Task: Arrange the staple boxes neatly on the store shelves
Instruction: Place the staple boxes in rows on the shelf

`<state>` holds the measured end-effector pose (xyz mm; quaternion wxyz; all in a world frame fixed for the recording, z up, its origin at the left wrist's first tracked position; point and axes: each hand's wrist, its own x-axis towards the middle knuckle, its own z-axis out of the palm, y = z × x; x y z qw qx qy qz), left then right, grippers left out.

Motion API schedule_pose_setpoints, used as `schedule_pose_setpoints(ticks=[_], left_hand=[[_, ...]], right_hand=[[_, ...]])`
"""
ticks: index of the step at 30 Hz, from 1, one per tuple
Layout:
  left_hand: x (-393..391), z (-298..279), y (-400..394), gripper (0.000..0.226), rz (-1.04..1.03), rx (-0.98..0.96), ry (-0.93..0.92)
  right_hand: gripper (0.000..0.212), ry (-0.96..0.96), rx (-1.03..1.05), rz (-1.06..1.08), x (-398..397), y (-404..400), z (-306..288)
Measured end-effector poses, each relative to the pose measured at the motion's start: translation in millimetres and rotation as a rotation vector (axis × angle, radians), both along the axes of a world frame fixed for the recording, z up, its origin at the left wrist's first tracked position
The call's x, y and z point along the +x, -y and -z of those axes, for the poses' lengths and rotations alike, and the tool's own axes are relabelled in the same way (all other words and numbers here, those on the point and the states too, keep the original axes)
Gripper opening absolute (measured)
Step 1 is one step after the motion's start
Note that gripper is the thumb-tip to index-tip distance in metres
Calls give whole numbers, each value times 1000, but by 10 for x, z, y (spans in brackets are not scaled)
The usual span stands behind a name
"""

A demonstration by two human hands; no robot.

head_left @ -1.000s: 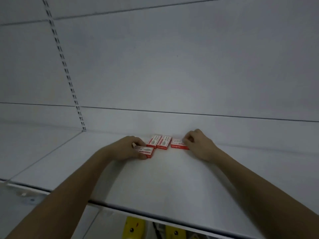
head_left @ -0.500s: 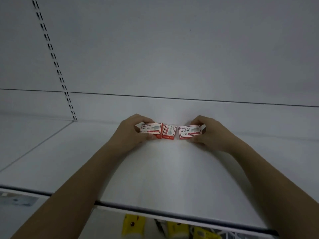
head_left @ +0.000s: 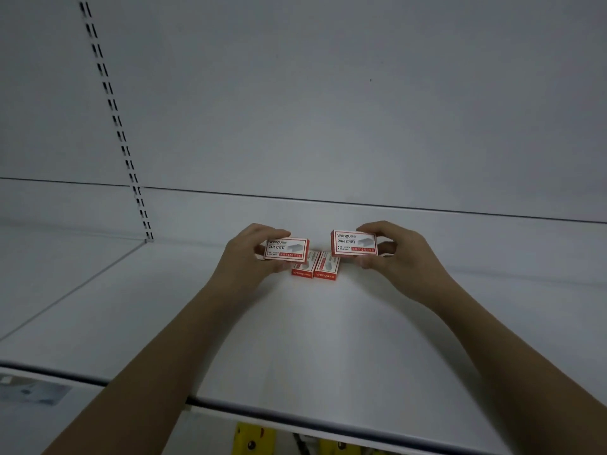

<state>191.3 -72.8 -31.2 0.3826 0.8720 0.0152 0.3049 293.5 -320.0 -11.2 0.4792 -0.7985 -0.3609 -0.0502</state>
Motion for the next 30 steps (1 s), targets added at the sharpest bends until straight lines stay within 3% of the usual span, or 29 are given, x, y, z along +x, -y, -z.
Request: schedule_pose_setpoints(ticks=[7, 12, 20, 30], left_hand=[[-42, 19, 20, 45, 20, -149, -78], [-52, 20, 51, 45, 112, -196, -95], [-175, -118, 521, 35, 303, -324, -153], [-272, -491, 1908, 43, 424, -68, -190]], right_hand=[[34, -21, -84, 81, -3, 49, 59], [41, 59, -205, 232, -220, 148, 36], [48, 43, -378, 495, -834, 996, -36], [48, 108, -352, 685, -1394, 2285, -458]])
